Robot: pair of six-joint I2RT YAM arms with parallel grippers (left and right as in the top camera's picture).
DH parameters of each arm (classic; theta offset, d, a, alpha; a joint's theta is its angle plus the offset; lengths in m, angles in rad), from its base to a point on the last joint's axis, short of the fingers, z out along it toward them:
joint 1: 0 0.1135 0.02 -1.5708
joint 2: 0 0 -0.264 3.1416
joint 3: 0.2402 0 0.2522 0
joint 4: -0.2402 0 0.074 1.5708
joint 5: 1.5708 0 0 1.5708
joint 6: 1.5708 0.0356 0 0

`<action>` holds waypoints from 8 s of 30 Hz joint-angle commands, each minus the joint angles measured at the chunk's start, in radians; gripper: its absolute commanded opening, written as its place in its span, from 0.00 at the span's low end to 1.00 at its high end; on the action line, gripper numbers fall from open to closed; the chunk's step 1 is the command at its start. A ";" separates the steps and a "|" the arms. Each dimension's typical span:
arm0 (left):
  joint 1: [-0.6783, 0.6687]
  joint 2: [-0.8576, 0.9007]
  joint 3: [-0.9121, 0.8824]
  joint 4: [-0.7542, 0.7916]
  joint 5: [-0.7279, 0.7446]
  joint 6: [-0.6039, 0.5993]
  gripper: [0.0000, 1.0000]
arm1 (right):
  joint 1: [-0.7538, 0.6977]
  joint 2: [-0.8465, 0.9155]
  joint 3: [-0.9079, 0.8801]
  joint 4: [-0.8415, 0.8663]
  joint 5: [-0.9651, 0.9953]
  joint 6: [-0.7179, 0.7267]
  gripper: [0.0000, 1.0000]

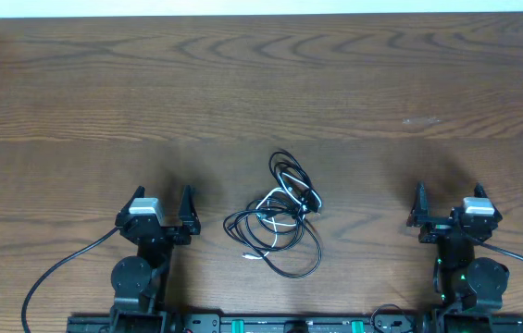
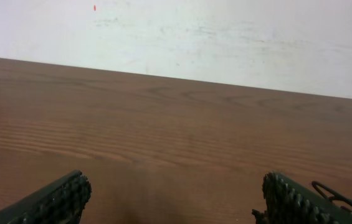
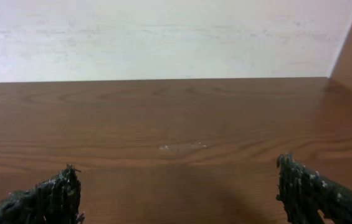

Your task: Untangle cables

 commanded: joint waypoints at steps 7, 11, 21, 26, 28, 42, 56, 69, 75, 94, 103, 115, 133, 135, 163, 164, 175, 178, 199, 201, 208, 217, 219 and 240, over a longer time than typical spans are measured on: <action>0.004 -0.007 -0.016 -0.040 -0.012 0.017 0.89 | -0.006 -0.007 -0.002 -0.005 0.006 -0.012 0.99; 0.004 -0.007 -0.016 -0.040 -0.013 0.017 0.89 | -0.006 -0.007 -0.002 -0.005 0.006 -0.012 0.99; 0.004 -0.007 -0.016 -0.040 -0.012 0.017 0.89 | -0.006 -0.007 -0.002 -0.005 0.006 -0.012 0.99; 0.004 -0.007 -0.003 -0.040 -0.012 0.017 0.89 | -0.006 -0.007 -0.002 -0.005 0.006 -0.012 0.99; 0.004 -0.007 0.013 -0.041 -0.011 0.017 0.89 | -0.006 -0.007 -0.002 -0.005 0.006 -0.012 0.99; 0.004 0.177 0.322 -0.245 0.045 0.009 0.89 | -0.006 -0.007 -0.002 -0.005 0.006 -0.012 0.99; 0.004 0.636 0.753 -0.499 0.194 0.006 0.89 | -0.006 -0.007 -0.002 -0.005 0.006 -0.012 0.99; 0.003 1.059 1.179 -0.870 0.201 0.022 0.89 | -0.006 -0.007 -0.002 -0.005 0.006 -0.012 0.99; 0.003 1.210 1.293 -0.980 0.200 0.032 0.89 | -0.006 -0.007 -0.002 -0.005 0.006 -0.012 0.99; -0.052 1.368 1.272 -1.047 0.200 -0.010 0.89 | -0.006 -0.007 -0.002 -0.005 0.006 -0.012 0.99; -0.169 1.368 1.260 -1.044 0.197 -0.021 0.89 | -0.006 -0.007 -0.002 -0.005 0.006 -0.012 0.99; -0.273 1.408 1.260 -1.039 0.197 -0.021 0.89 | -0.006 -0.007 -0.002 -0.005 0.006 -0.012 0.99; -0.401 1.564 1.260 -0.975 0.200 -0.021 0.89 | -0.006 -0.007 -0.002 -0.005 0.006 -0.012 0.99; -0.430 1.564 1.260 -0.970 0.205 -0.049 0.89 | -0.006 -0.007 -0.002 -0.005 0.006 -0.012 0.99; -0.531 1.781 1.260 -0.739 0.144 -0.624 0.89 | -0.006 -0.007 -0.002 -0.005 0.006 -0.012 0.99; -0.533 1.781 1.260 -0.731 0.145 -0.624 0.88 | -0.006 -0.007 -0.002 -0.005 0.006 -0.012 0.99; -0.578 1.783 1.259 -0.695 0.143 -0.624 0.86 | -0.006 -0.007 -0.002 -0.005 0.006 -0.012 0.99; -0.597 1.783 1.259 -0.683 0.111 -0.634 0.97 | -0.006 -0.007 -0.002 -0.005 0.006 -0.012 0.99; -0.595 1.862 1.254 -0.649 0.065 -0.650 0.24 | -0.006 -0.007 -0.002 -0.005 0.006 -0.012 0.99; -0.595 1.862 1.254 -0.638 0.066 -0.650 0.08 | -0.006 -0.007 -0.002 -0.005 0.006 -0.012 0.99; -0.590 1.843 1.259 -0.543 0.101 -0.549 0.08 | -0.006 -0.007 -0.002 -0.005 0.006 -0.012 0.99; -0.519 1.690 1.398 -0.502 0.103 -0.420 0.08 | -0.006 -0.007 -0.002 -0.005 0.006 -0.012 0.99; -0.489 1.643 1.421 -0.502 0.104 -0.420 0.08 | -0.006 -0.007 -0.002 -0.005 0.006 -0.012 0.99; -0.428 1.498 1.428 -0.504 0.148 -0.421 0.08 | -0.006 -0.007 0.012 0.076 -0.209 0.042 0.99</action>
